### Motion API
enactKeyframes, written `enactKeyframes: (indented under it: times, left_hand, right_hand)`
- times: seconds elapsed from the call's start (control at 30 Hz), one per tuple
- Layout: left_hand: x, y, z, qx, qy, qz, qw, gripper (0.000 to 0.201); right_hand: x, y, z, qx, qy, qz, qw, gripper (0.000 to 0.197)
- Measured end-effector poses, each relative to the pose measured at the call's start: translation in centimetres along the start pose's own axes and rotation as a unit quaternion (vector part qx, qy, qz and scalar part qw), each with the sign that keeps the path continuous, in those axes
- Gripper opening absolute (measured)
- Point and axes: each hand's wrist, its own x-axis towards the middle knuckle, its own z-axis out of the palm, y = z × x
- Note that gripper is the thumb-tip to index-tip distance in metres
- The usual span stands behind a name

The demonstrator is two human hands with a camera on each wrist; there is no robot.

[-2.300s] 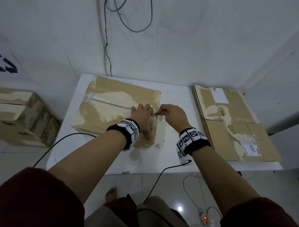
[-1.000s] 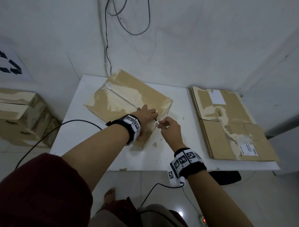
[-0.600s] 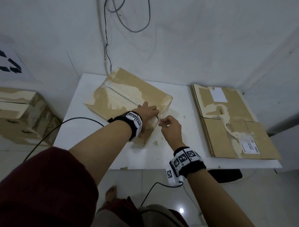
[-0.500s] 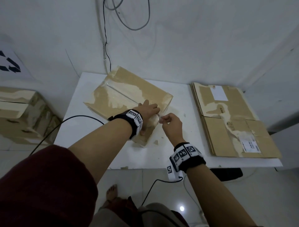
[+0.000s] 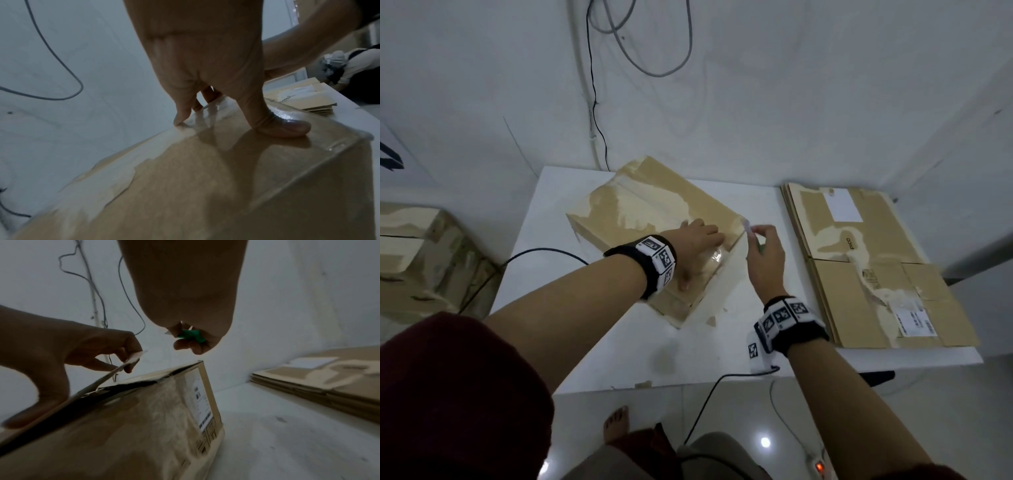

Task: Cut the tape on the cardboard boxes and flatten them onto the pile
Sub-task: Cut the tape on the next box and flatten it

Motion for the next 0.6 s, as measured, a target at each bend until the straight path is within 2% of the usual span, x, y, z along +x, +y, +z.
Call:
enactKeyframes:
  times: [0.07, 0.2, 0.3, 0.37, 0.47, 0.5, 0.6]
  left_hand:
    - [0.0, -0.7, -0.3, 0.003, 0.003, 0.013, 1.000, 0.096]
    - [0.6, -2.3, 1.2, -0.021, 0.017, 0.016, 1.000, 0.093]
    - [0.9, -2.5, 1.8, -0.142, 0.021, -0.041, 0.989, 0.067]
    - [1.3, -1.9, 1.7, -0.245, 0.070, -0.095, 0.962, 0.061]
    - [1.8, -0.3, 2.4, -0.246, 0.161, -0.157, 0.943, 0.057]
    - [1.9, 0.4, 2.9, -0.245, 0.180, -0.172, 0.937, 0.052]
    - [1.9, 1.9, 3.9, -0.291, 0.264, -0.211, 0.895, 0.026]
  right_hand:
    - [1.5, -0.9, 0.9, 0.000, -0.055, -0.006, 0.998, 0.024]
    - [1.9, 0.5, 3.0, -0.033, -0.122, 0.004, 0.992, 0.025]
    - [1.1, 1.3, 3.7, -0.050, -0.142, 0.016, 0.988, 0.029]
    - [1.0, 1.6, 3.6, -0.072, -0.150, 0.001, 0.986, 0.037]
    - [1.2, 1.9, 3.5, -0.102, -0.156, -0.009, 0.983, 0.037]
    - [1.2, 2.0, 3.4, -0.108, -0.159, -0.007, 0.981, 0.037]
    - [1.5, 2.3, 3.0, -0.130, -0.171, -0.017, 0.977, 0.040]
